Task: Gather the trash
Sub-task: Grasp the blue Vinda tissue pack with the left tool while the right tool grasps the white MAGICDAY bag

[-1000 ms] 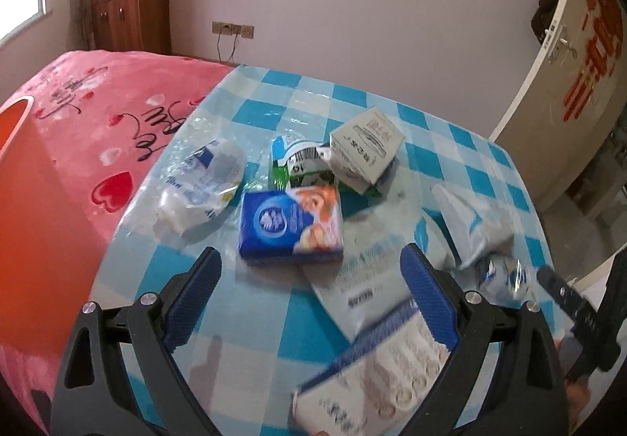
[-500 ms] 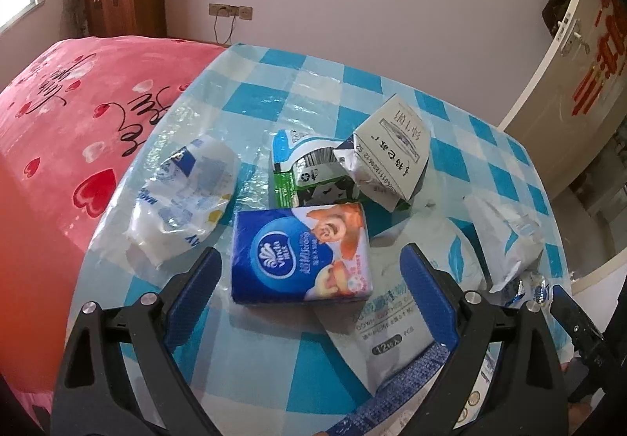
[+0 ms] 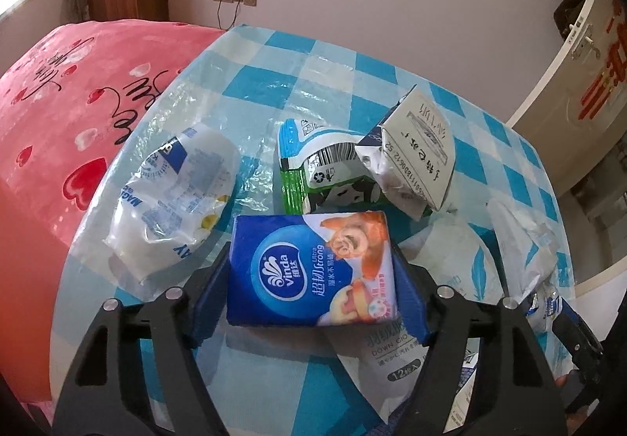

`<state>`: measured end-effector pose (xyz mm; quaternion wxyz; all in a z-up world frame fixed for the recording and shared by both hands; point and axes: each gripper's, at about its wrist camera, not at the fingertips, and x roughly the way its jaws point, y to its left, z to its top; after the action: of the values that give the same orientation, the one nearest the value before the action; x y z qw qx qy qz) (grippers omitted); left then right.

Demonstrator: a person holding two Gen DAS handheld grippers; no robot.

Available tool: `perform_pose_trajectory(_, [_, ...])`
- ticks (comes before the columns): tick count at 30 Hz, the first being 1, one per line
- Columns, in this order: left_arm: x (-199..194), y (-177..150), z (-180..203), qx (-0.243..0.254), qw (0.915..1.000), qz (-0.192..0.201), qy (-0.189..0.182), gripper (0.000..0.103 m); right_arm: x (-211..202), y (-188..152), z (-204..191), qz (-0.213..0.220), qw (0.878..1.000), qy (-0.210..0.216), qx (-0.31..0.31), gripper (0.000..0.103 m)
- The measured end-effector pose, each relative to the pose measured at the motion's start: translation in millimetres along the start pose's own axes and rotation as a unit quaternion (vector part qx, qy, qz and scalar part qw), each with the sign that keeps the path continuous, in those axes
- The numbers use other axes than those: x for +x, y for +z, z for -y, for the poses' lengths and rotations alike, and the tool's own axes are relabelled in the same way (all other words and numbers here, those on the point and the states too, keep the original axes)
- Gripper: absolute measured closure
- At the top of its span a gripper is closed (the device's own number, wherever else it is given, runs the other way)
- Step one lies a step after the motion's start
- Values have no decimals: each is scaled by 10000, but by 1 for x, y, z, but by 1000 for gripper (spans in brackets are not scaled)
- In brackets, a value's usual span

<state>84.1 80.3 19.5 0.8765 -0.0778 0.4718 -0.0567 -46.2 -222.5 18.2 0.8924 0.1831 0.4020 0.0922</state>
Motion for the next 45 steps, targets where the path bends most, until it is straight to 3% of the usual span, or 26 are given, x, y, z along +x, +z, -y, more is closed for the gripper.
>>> perform_pose_trajectory(9, [-1,-2,0,-5,10000,47,3,30,3,-7,-17,-266,9982,481,-256,5])
perform_pose_trajectory(15, [-6,-7,1,48,10000,63,-9,30,1,-14,-37,-607,9883,1276,-573,5])
perform_pose_trajectory(19, [-10,-12,1,77,9999,92,-25,30,-7,-17,-48,-508,9857,1282,-967,5])
perform_pose_trajectory(23, [-13,-16,3,144,9998,128,-14,30,-7,-14,-48,-225,9912,576,-1167,5])
perform_pose_trajectory(28, [-18,-22,4,145,9997,173,-25,30,6,-11,-49,-139,9896,-70,-1432,5])
perform_pose_trajectory(41, [-37,-33,8,201,9992,334,-58,30,37,-8,-61,-536,9812,-450,-1800,5])
perform_pose_trajectory(43, [-41,-33,9,218,9991,364,-57,30,38,-9,-61,-555,9806,-491,-1815,7])
perform_pose_trajectory(45, [-46,-34,9,236,9988,419,-65,30,40,-9,-62,-587,9795,-577,-1838,18])
